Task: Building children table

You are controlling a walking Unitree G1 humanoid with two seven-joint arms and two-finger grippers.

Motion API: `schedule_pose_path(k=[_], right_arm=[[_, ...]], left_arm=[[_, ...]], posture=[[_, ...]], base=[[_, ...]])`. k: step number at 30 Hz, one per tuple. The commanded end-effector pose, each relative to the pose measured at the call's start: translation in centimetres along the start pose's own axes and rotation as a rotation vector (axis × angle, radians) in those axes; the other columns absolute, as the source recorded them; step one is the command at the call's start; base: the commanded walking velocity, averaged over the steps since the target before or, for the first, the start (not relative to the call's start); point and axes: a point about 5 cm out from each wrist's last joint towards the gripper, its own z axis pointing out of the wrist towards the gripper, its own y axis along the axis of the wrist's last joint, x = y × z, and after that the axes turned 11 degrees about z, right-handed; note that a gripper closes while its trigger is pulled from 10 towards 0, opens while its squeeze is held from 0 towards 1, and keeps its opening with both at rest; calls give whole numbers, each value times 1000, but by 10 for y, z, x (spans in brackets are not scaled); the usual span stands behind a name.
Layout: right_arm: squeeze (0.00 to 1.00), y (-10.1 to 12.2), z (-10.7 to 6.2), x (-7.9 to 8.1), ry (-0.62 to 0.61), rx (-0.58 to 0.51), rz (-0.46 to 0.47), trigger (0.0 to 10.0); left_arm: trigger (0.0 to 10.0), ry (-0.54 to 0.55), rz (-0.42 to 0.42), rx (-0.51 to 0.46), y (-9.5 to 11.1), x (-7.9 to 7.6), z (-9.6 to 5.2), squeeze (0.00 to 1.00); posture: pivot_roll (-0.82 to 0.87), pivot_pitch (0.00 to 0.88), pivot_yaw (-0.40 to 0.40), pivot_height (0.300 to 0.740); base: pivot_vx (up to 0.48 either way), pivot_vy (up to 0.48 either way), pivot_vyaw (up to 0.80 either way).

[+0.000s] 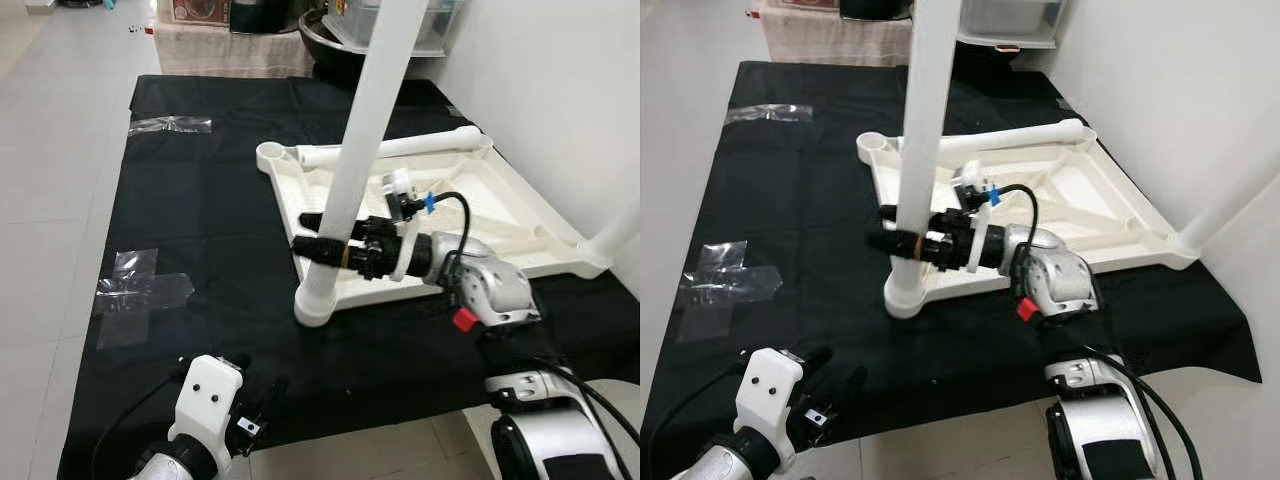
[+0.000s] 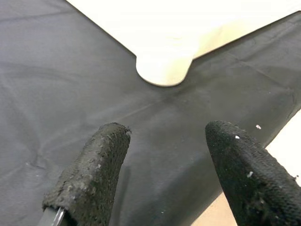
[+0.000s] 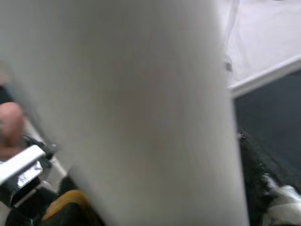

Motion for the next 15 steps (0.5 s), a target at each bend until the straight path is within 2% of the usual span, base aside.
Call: schedule_pose_path(k=[1, 5, 8, 9, 12, 14, 15], right_arm=[[0, 5, 10, -1, 24, -13, -18, 0], [0, 6, 14, -2, 26, -28, -51, 0], [0, 3, 10, -2, 22, -24, -51, 0], [0, 3, 8, -6, -52, -45, -58, 0], [0, 3, 6, -9, -107, -62, -65, 0], [0, 3, 3, -22, -376, -138, -72, 0], [0, 3, 3, -22, -376, -138, -72, 0]], left_arm=[[10000, -13, -1, 14, -2, -3, -2, 0], [10000, -12, -2, 15, -2, -3, -2, 0], [10000, -10, -1, 14, -2, -2, -2, 0], [10000, -10, -2, 14, -2, -2, -2, 0], [10000, -10, -2, 13, -2, -2, -1, 0], [10000, -11, -2, 13, -3, -1, 0, 0], [10000, -11, -2, 13, -3, -1, 0, 0]], posture=[[173, 84, -146, 740], [176, 91, -147, 740], [176, 91, -147, 740], [169, 95, -143, 740], [169, 95, -143, 740], [155, 97, -138, 740], [155, 97, -138, 740]], base=[[0, 0, 0], [0, 0, 0], [0, 0, 0], [0, 0, 0], [0, 0, 0], [0, 0, 0], [0, 0, 0]])
